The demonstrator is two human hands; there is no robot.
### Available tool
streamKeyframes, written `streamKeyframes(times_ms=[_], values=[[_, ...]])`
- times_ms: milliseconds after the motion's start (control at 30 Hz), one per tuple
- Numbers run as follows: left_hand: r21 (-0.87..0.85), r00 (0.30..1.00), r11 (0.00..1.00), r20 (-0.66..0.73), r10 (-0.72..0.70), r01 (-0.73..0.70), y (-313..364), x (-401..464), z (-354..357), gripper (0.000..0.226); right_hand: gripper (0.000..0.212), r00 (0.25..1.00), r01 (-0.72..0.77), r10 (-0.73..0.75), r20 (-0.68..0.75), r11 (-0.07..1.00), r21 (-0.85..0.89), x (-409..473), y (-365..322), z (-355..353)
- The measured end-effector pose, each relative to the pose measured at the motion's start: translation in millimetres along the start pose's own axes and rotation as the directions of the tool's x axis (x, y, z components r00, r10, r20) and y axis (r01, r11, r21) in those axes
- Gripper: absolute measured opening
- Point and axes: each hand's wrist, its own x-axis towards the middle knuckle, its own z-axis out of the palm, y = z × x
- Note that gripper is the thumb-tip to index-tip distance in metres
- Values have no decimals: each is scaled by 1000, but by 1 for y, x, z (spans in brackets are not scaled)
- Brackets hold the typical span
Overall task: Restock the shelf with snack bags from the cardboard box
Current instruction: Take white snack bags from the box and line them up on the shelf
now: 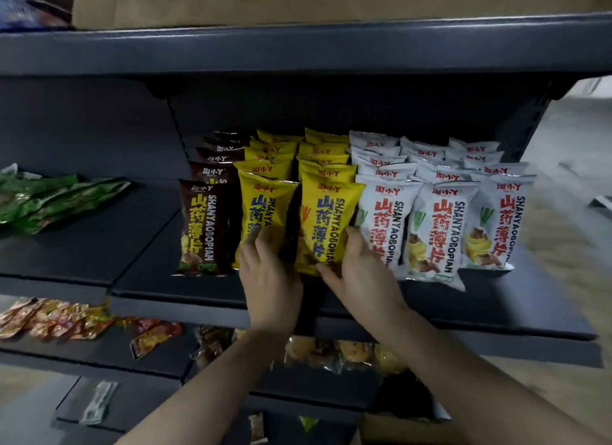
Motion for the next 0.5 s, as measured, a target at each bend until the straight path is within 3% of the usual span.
streamKeyframes(times_ms=[133,367,500], values=[[96,989,992,112,-94,84,-29,21,-3,67,82,991,-131,127,-48,988,-83,2,-20,13],[49,993,996,97,74,-79,-44,36,-2,80,83,980,-199,196,-32,976,-92,13,-34,21],[150,973,967,132,188,-208,-49,39,-6,86,84,972,-231,227,-65,971,-65,11,-37,28]])
